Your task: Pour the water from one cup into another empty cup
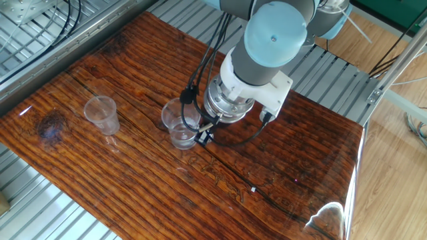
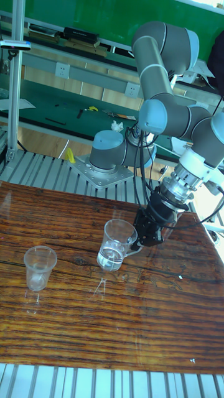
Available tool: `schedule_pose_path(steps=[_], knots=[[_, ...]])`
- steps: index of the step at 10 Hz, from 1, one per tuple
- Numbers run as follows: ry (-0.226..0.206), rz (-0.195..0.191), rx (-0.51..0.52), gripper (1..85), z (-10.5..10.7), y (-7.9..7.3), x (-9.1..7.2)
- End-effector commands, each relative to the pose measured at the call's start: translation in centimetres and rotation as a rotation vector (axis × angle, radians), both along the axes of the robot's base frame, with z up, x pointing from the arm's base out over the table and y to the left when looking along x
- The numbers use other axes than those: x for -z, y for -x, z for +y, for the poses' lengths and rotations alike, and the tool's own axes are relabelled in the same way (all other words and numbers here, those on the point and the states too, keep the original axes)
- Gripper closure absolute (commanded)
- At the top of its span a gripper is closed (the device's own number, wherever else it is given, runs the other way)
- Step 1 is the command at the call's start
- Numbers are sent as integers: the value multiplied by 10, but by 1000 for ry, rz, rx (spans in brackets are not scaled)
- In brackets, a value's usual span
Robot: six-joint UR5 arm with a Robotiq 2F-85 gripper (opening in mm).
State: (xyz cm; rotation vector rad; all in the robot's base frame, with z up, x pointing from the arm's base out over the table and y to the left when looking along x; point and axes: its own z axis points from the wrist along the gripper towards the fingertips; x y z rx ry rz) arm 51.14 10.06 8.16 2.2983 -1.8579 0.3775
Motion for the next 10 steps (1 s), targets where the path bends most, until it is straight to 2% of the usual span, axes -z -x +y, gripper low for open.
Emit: schedule_pose_path(steps=[1, 2, 6, 10], knots=[[-25, -8, 8, 840, 0, -2, -10], [-47, -2, -1, 840, 2, -4, -14], [-88, 10, -33, 840, -4, -11, -33], [-97, -3, -58, 840, -20, -28, -43]])
